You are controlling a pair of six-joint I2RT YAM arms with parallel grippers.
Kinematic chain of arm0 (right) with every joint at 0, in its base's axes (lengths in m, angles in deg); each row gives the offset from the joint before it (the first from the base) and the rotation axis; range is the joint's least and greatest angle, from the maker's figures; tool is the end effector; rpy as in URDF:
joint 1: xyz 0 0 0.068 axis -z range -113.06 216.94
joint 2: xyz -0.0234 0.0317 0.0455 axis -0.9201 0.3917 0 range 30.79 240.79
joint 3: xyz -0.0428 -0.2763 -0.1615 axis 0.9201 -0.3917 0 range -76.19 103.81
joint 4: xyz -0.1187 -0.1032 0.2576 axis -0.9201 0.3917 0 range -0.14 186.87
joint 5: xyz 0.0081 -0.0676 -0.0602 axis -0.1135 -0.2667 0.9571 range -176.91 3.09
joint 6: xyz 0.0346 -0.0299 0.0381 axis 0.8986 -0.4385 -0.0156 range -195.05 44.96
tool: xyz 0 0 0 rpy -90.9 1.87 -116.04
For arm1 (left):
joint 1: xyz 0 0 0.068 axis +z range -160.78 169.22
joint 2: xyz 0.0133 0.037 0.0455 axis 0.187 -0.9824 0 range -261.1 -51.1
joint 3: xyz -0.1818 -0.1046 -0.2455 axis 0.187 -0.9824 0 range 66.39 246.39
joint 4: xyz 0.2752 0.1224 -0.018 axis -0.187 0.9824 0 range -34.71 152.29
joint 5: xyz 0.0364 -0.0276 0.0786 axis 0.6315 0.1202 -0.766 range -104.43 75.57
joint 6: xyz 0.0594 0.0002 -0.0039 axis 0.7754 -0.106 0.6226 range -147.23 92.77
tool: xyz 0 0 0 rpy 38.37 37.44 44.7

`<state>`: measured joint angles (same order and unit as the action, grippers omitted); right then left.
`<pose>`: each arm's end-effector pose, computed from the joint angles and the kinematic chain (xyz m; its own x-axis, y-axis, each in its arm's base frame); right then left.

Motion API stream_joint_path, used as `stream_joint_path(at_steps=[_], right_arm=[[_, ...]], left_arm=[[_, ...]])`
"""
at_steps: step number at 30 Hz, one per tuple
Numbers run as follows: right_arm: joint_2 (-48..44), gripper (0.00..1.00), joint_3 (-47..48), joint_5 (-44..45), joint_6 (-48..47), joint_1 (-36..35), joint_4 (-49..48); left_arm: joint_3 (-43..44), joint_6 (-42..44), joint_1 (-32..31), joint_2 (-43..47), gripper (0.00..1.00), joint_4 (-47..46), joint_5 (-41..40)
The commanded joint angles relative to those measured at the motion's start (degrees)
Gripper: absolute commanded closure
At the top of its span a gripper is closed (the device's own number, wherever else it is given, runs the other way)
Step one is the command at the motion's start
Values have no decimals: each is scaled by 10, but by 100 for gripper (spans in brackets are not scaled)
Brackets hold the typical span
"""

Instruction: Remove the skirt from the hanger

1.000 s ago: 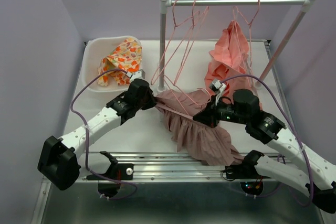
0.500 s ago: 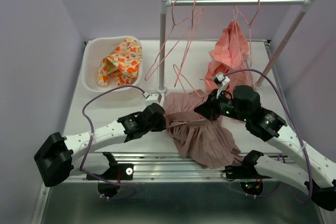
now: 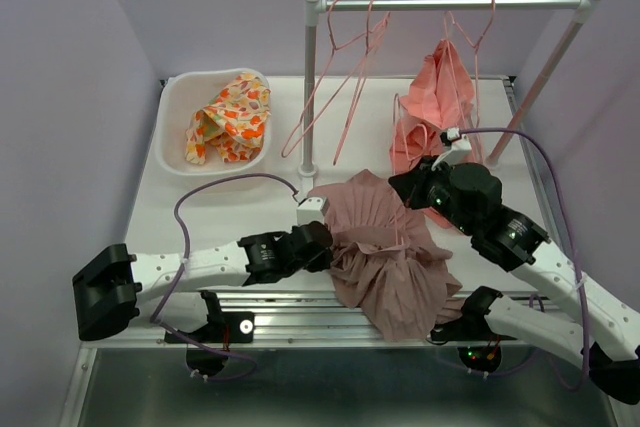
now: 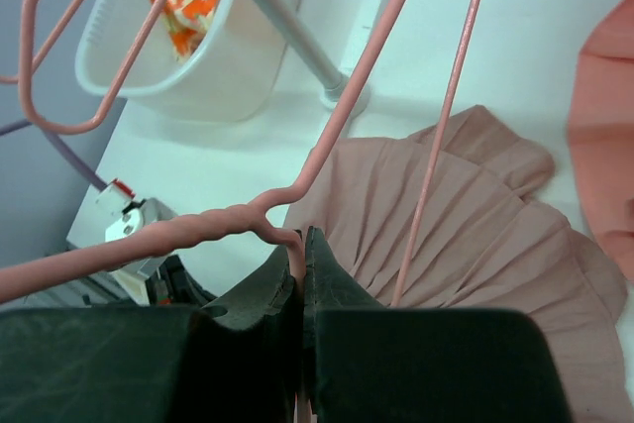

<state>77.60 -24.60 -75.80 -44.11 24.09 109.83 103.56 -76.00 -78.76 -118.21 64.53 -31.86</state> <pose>0.1512 0.1287 0.3967 -0.4376 0.2821 -0.8538 -0.3568 0.8171 0.4528 0.1118 -0.2418 0.2396 -0.7559 -0.0449 -0.6532 0.3474 0.8181 -0.4583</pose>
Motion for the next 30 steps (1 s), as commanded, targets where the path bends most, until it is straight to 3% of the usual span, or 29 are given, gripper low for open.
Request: stream_joint_path(at_steps=[1,4,11,18,23,30], right_arm=[[-11,99,20,117,31,-5,-27],[-8,99,40,177,27,-5,-17],[46,99,76,205,-5,-5,-10],[81,99,105,239,-24,-5,-6],[88,99,77,235,-12,-5,-5],[93,99,34,231,-1,0,3]], left_arm=[[28,-10,-3,-6,100,-16,-27],[27,-11,-4,-6,100,-14,-26],[32,-32,-4,21,100,35,-52],[71,-74,-3,72,100,162,-119],[176,-99,-2,132,100,297,-233],[342,-43,26,134,100,363,-387]])
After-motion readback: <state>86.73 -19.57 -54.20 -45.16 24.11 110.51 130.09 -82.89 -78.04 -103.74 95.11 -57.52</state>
